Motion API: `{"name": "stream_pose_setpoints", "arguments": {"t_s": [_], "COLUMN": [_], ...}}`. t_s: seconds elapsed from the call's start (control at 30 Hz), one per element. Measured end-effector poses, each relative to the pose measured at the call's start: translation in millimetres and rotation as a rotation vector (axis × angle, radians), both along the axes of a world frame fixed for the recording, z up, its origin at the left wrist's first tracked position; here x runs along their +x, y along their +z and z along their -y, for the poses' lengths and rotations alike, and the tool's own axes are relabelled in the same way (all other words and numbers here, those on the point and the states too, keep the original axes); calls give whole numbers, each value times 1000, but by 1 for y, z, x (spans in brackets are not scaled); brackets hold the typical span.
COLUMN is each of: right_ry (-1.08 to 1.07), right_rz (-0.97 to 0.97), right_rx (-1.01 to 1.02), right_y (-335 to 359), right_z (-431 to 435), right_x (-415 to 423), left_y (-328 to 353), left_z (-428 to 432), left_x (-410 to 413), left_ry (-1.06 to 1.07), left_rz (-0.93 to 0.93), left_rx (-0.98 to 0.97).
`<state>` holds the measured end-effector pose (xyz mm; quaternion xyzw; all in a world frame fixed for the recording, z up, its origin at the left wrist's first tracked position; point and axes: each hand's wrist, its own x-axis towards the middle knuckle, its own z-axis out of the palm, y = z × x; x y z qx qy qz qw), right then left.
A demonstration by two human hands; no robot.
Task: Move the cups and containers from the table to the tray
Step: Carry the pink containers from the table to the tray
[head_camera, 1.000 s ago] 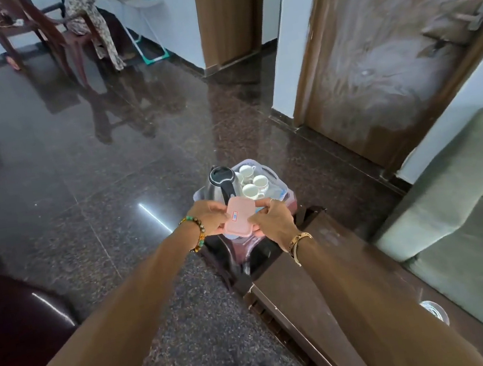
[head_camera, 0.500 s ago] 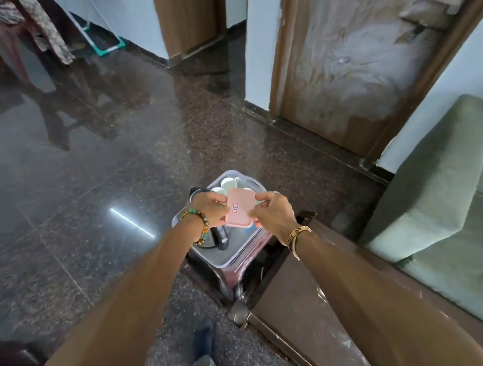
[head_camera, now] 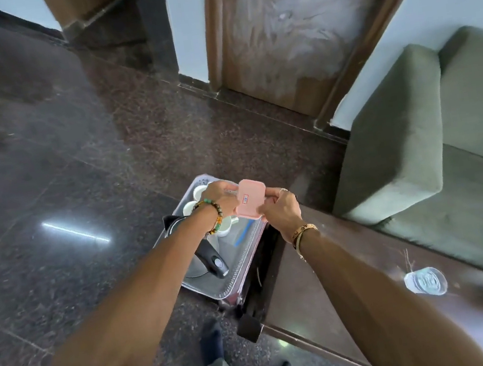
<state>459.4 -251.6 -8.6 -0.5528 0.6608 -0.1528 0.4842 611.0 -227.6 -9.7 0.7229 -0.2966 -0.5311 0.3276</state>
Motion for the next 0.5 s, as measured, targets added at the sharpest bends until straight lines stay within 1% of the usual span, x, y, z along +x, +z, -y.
{"name": "stream_pose_setpoints", "arguments": {"t_s": [0.13,0.2,0.3,0.43,0.5], "right_ry": [-53,-59,-52,-102,-93], "right_rz": [-11,-6,-9,-26,-28], "right_rx": [37,61,105,156,195], "right_y": [-21,-36,-65,-101,-116], "right_z": [14,19,24,35,41], "right_x": [8,11,14,16,16], "left_y": [-23,-39,-67,-104,-121], "left_z": [22,32,39,49,56], "left_x": [11,14,9,2,-1], "left_ry": [-83,-136,-150,-200,-217], "left_rz": [7,55,156,209,220], "left_rx": [37,87,132,184,195]}}
